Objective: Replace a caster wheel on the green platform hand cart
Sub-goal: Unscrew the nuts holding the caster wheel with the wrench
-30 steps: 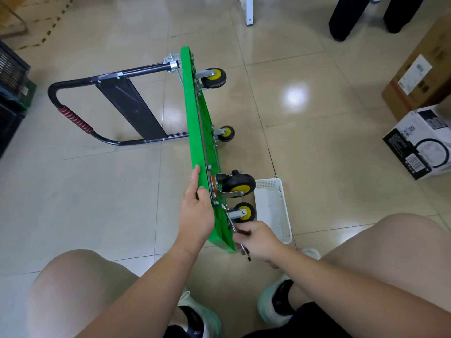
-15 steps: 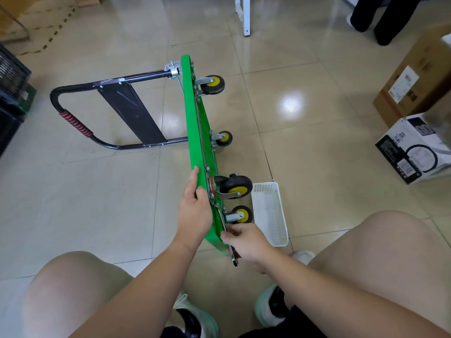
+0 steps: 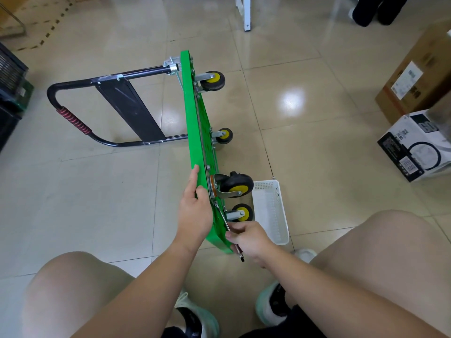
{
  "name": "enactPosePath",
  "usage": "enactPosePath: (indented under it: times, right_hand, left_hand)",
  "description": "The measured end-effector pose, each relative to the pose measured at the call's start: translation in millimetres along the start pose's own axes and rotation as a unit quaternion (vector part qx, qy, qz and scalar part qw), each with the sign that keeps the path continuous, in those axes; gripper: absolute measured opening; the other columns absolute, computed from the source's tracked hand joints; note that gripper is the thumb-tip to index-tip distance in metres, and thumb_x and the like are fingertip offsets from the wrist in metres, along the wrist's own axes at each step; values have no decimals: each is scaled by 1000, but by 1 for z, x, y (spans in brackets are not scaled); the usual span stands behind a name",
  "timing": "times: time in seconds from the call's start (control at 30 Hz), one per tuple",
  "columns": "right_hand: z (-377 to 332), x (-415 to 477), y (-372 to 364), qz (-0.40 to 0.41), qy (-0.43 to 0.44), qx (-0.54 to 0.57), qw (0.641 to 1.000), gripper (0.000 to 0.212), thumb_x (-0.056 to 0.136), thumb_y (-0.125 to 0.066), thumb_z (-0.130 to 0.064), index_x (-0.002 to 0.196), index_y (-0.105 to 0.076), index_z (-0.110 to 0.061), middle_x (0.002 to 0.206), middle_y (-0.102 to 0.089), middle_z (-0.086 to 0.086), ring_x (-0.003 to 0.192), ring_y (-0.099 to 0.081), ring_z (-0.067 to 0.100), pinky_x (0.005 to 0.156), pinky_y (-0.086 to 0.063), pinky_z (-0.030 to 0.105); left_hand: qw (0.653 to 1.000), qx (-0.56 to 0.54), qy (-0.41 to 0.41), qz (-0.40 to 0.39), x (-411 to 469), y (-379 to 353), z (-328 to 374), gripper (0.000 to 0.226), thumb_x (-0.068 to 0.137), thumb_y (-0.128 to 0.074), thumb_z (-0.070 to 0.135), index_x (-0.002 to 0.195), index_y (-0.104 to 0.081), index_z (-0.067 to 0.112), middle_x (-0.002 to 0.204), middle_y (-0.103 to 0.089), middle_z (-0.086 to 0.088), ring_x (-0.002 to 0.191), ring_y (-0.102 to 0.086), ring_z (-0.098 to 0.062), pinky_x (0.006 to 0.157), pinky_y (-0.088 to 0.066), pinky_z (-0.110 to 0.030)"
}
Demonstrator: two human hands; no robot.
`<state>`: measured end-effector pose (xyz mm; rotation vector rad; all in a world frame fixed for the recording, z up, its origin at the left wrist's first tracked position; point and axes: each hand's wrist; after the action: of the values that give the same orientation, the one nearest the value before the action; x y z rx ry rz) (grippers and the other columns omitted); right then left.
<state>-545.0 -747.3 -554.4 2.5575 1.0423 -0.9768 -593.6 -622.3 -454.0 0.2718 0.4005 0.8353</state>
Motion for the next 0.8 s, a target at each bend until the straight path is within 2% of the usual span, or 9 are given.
enactPosePath:
  times: [0.07, 0.13, 0.23, 0.3, 0.37, 0.5, 0.6, 0.7, 0.8]
  right_hand:
    - [4, 7, 1, 1, 9, 8, 1000, 32, 93, -67, -2, 123, -68, -10, 106, -73, 6, 77, -67, 11, 61, -52, 17]
    - [10, 16, 1, 9, 19, -6, 1000, 33, 92, -68, -3, 125, -68, -8, 106, -73, 3, 85, -69, 13, 74, -58, 22]
    - [19, 30, 0, 24, 37, -43, 998, 33, 91, -70, -7, 124, -70, -11, 110, -75, 0, 96, -70, 12, 98, -55, 35]
    - [20, 41, -2, 25, 40, -62, 997, 31, 90, -71, -10, 120, -72, -16, 113, -75, -1, 103, -69, 13, 104, -51, 39]
    - [18, 52, -4, 19, 26, -54, 998, 28, 90, -71, -10, 117, -73, -18, 114, -74, -2, 106, -68, 16, 106, -49, 40]
    - [14, 57, -3, 10, 33, -54, 998, 29, 91, -68, -2, 117, -74, -12, 113, -74, 2, 107, -68, 18, 106, -48, 35]
    - [16, 46, 11, -8, 56, -91, 994, 30, 91, -68, -4, 119, -73, -11, 115, -73, 0, 106, -66, 14, 93, -50, 15]
    - [23, 35, 25, -7, 51, -128, 990, 28, 89, -72, -8, 115, -76, -18, 96, -75, -16, 92, -66, 6, 93, -52, 22]
    - [22, 17, 22, -15, 40, -151, 988, 24, 89, -72, -10, 112, -77, -15, 72, -70, -19, 64, -59, -3, 70, -49, 16]
  left_hand:
    - [1000, -3, -4, -1, 1, -1, 1, 55, 106, -32, 22, 154, -34, 47, 151, -52, 13, 123, -59, -12, 109, -47, -36]
    - [1000, 1, -5, 0, 2, -2, 3, 55, 106, -31, 20, 155, -34, 46, 152, -50, 15, 117, -60, -8, 102, -48, -28]
    - [1000, 7, -7, 5, 2, -2, 1, 56, 106, -31, 20, 154, -35, 47, 151, -52, 13, 117, -62, -18, 100, -50, -33]
    - [1000, 10, -3, 7, 3, -2, -2, 56, 105, -31, 20, 154, -36, 48, 149, -56, 8, 118, -61, -29, 96, -49, -35]
    - [1000, 10, 2, 11, 4, -1, -2, 56, 106, -31, 20, 154, -35, 48, 145, -59, 8, 104, -64, -29, 88, -50, -36]
    - [1000, 9, -1, 9, 3, 0, 0, 55, 107, -32, 18, 155, -35, 44, 148, -53, 16, 105, -61, -3, 89, -45, -19]
    - [1000, 8, 3, 4, 4, 1, 0, 55, 107, -32, 18, 155, -35, 45, 142, -54, 18, 84, -59, 15, 72, -44, -5]
    - [1000, 11, 6, 7, 5, 0, -1, 55, 106, -31, 20, 154, -35, 47, 142, -59, 9, 75, -59, 4, 68, -47, -13]
    - [1000, 11, 0, 5, 4, 0, -4, 57, 101, -30, 28, 153, -34, 51, 141, -62, -1, 89, -62, -16, 85, -54, -35]
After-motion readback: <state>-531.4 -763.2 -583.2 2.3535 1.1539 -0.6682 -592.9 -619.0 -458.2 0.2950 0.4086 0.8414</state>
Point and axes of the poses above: each hand's wrist, its own x-axis towards the middle knuckle, its own y-axis out of the back of the hand, z = x × y
